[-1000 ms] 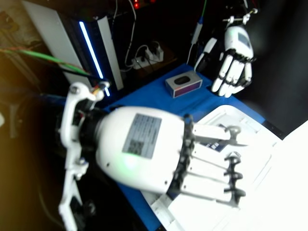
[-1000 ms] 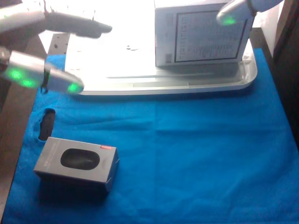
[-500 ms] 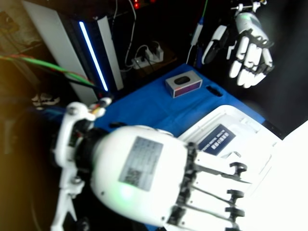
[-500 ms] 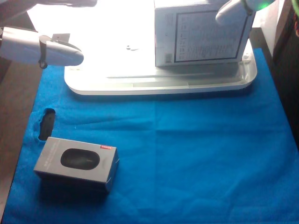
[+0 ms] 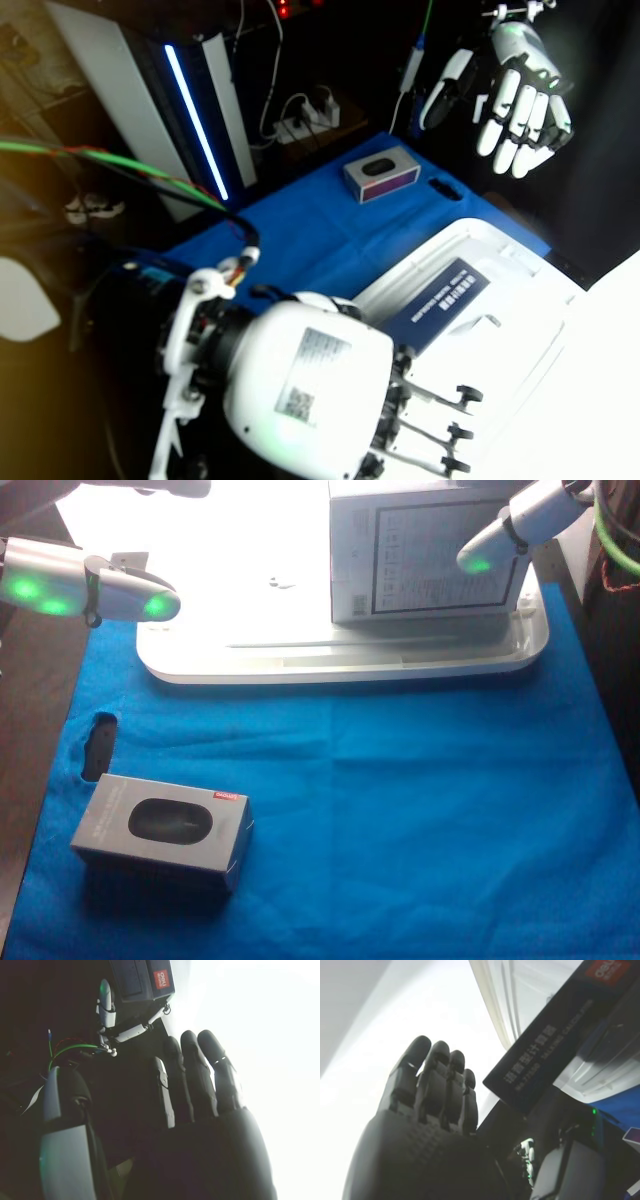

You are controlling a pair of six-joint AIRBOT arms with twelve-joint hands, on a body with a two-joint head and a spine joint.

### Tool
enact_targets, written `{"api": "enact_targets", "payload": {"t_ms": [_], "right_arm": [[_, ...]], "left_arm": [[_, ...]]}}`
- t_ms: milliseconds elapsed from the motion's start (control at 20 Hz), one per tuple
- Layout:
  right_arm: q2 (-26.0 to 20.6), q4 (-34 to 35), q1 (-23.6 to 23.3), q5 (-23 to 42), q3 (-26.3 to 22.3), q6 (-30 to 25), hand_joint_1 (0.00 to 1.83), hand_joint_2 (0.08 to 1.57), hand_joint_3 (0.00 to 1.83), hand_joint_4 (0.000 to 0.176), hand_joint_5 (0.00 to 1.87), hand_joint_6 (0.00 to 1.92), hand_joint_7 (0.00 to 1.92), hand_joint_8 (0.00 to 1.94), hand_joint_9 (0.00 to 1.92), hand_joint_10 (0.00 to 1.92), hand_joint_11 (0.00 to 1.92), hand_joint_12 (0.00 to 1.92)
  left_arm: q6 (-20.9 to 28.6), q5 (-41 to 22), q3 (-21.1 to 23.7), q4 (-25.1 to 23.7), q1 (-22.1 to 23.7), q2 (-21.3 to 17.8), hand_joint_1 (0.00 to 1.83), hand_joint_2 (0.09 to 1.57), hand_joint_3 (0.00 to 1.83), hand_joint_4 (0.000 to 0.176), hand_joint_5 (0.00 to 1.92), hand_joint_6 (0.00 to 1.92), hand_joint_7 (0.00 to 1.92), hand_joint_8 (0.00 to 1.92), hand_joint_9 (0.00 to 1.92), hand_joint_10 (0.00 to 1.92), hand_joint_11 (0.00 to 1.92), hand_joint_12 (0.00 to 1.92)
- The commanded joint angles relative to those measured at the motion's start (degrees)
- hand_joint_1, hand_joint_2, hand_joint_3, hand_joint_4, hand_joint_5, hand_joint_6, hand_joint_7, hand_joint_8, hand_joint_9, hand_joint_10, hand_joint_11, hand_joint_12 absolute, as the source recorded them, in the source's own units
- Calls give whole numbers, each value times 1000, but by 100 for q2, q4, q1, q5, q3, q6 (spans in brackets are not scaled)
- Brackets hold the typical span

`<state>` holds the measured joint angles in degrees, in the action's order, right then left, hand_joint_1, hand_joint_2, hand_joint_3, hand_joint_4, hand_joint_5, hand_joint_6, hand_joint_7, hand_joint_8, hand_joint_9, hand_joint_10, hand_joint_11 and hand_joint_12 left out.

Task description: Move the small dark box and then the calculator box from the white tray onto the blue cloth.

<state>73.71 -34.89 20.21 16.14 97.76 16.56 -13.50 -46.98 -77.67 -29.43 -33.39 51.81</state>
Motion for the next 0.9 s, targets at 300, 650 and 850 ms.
{"api": "enact_targets", "payload": {"t_ms": [300,650,850], "right_arm": [[46,166,18,462,70,-52,1201,1012,1,0,1211,528,1216,814,1077,1471,969,1751],[-175,118,-8,470,-229,-100,1275,1081,2,0,1009,709,1133,960,1113,1021,876,1503],[-484,-87,-324,498,-679,-100,1141,1149,0,0,915,1068,1294,461,1189,1216,1042,1668]], "left_arm": [[-28,-617,15,386,75,10,782,987,0,69,359,0,518,12,427,52,0,1317],[-51,-497,-122,384,75,205,758,1020,3,80,345,0,487,1,267,427,0,1255],[-269,-267,-217,442,75,309,770,1034,0,91,315,0,431,6,228,423,0,1052]]}}
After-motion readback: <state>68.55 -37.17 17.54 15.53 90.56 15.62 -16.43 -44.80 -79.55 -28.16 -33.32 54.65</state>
